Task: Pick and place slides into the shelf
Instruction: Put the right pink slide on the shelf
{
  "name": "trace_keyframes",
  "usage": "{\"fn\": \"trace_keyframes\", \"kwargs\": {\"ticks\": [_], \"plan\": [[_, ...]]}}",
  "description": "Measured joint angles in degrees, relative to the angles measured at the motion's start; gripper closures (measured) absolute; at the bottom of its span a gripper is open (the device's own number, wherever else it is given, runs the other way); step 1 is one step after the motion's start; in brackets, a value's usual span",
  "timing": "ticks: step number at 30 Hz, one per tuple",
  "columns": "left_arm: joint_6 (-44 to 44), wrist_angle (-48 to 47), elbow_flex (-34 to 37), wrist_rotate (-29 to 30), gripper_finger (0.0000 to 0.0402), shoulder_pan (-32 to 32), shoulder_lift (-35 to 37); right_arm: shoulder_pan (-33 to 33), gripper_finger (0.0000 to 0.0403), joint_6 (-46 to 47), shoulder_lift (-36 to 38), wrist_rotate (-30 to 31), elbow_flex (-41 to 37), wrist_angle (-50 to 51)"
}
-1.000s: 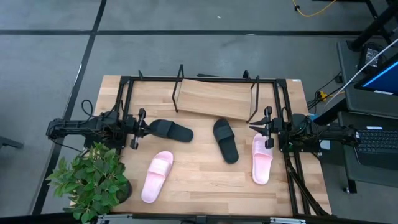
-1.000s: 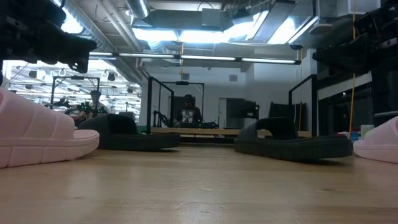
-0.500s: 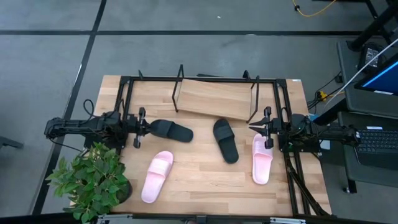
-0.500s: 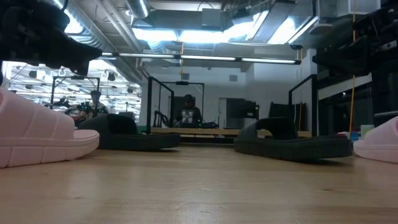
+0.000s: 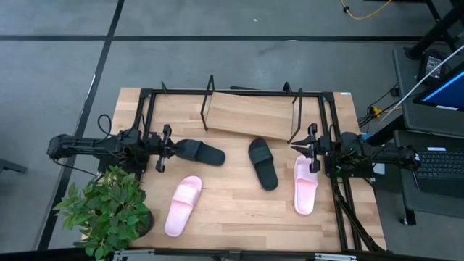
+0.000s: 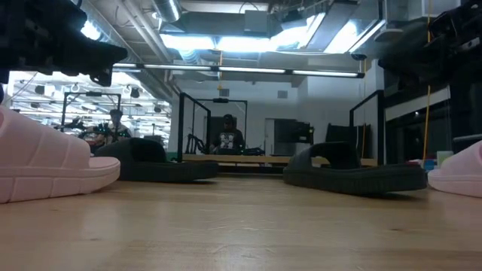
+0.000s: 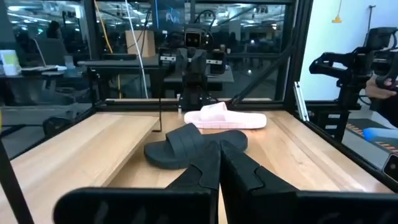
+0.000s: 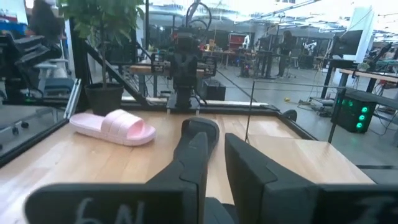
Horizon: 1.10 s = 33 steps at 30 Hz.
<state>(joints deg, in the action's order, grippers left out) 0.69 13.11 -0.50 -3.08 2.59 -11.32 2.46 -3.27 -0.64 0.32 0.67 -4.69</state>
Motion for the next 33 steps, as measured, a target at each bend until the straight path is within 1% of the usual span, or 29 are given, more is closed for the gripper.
{"fn": "trace_keyframes", "kwargs": {"ticks": [4,7,11,15,20,22,26,28,30,33], "plan": [[-0.29,2.65,-0.84,2.15,0.0401,0.00,-2.69,0.00,0.0344,0.01,0.00,-0.14,2.55,0.07],[0.08,3.95,-1.58,3.52,0.0401,0.00,-4.99,0.00,0.0344,-0.22,0.00,-1.41,5.24,1.59],[1.80,9.22,-3.32,5.98,0.0401,0.02,-9.46,0.00,0.0345,-0.28,0.02,-1.95,8.83,7.74],[2.03,9.99,-6.27,6.00,0.0402,0.02,-16.43,0.00,0.0362,-0.31,0.02,-2.01,10.19,8.54],[1.18,12.53,-10.51,6.40,0.0402,0.01,-27.38,0.00,0.0395,-0.39,-0.43,-2.04,10.72,8.47],[-0.38,15.66,-11.74,6.29,0.0402,0.00,-31.76,0.00,0.0397,-0.39,-0.95,-2.04,10.77,8.30],[-3.51,22.19,-13.68,3.17,0.0402,0.00,-40.26,0.00,0.0390,-0.57,-2.83,-2.06,10.77,8.00],[-5.87,24.70,-14.68,1.94,0.0402,0.00,-43.71,0.00,0.0395,-1.97,-4.16,-2.10,10.77,6.88],[-6.85,26.33,-15.34,1.85,0.0402,0.02,-46.07,0.00,0.0398,-3.29,-5.62,-2.09,11.32,6.24],[-6.87,27.13,-15.55,2.00,0.0402,0.00,-48.16,-0.02,0.0397,-3.66,-8.46,-2.08,14.11,7.01]]}}
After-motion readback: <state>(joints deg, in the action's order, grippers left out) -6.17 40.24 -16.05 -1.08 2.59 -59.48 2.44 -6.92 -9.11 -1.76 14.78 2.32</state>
